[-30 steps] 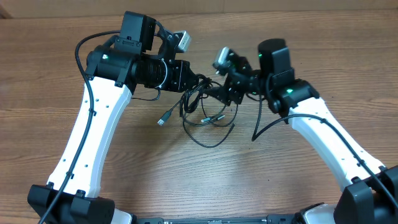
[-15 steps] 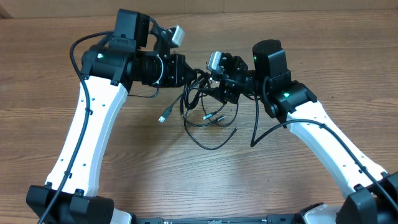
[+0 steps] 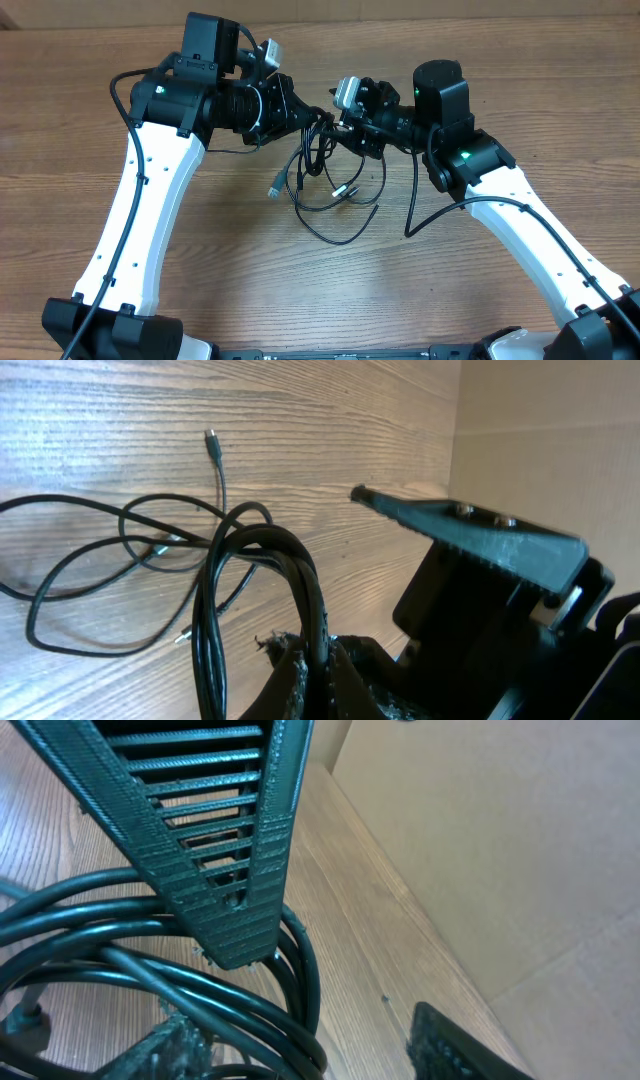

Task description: Untangle cables

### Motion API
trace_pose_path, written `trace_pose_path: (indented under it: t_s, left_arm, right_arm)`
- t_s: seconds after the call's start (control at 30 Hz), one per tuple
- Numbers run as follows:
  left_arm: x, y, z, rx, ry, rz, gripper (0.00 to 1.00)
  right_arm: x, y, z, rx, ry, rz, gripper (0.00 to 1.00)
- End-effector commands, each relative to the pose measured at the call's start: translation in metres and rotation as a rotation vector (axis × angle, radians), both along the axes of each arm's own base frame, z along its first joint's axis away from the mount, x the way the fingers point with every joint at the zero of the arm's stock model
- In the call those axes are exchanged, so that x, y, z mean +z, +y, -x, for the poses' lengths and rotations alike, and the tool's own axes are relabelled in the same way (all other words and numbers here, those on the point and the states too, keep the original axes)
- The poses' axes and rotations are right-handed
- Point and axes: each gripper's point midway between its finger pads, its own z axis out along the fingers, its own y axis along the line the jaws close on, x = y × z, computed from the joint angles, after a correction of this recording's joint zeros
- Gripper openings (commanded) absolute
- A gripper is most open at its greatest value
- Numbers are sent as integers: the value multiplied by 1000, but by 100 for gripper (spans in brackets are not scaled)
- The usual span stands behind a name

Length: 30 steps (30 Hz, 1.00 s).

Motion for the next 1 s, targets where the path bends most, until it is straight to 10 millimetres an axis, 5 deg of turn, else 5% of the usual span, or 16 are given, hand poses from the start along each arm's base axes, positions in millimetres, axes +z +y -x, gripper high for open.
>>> trace_pose_path:
  t_s: [0.0, 0.33, 0.53, 0.77, 0.97]
  left_arm:
    - [6, -2, 1, 48, 64, 52, 4]
    - [13, -7, 1, 71, 103, 107, 4]
    - [14, -7, -2, 80, 96, 109, 4]
    - [13, -6, -5, 85, 80, 99, 4]
    - [-2, 16, -13, 174, 80, -8, 4]
  right_arm:
    - [23, 0, 2, -2, -57, -22, 58]
    - [23, 11, 10, 25, -52, -24, 50]
    - [20, 10, 11, 26, -36, -16, 4]
    - [19, 10, 12, 23, -26, -18, 4]
    - [19, -3, 1, -62, 104, -85, 4]
